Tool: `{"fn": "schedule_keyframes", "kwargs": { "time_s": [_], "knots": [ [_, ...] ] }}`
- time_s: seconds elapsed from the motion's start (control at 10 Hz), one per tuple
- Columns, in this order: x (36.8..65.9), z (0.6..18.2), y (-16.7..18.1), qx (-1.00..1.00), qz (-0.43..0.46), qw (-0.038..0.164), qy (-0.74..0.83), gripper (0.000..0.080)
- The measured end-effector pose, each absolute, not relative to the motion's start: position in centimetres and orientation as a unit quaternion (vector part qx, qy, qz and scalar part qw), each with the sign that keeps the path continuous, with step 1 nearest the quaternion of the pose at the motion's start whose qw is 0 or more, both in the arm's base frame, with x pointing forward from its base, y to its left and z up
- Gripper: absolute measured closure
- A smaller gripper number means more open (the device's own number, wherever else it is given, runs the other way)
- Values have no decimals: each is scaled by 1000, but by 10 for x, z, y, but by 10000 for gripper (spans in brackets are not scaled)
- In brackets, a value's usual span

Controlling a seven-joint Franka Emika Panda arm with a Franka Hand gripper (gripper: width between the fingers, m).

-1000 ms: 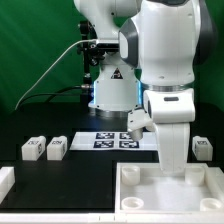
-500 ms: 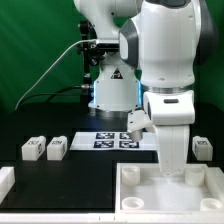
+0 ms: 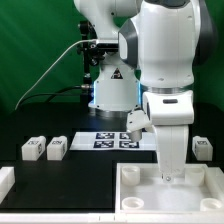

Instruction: Assemble one leg

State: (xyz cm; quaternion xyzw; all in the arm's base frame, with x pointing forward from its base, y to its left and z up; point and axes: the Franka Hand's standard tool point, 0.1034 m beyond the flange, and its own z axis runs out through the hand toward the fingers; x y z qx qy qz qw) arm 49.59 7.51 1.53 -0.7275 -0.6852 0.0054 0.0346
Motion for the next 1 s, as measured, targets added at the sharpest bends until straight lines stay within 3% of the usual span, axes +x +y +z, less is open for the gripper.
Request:
{"fn": "schedule_keyframes", "kwargs": {
  "time_s": [0.7,1.0],
  "knots": [
    [496,16,75,-735,6,35,-677,150],
    [483,43,90,-813,14,29,-581,150]
  ]
}}
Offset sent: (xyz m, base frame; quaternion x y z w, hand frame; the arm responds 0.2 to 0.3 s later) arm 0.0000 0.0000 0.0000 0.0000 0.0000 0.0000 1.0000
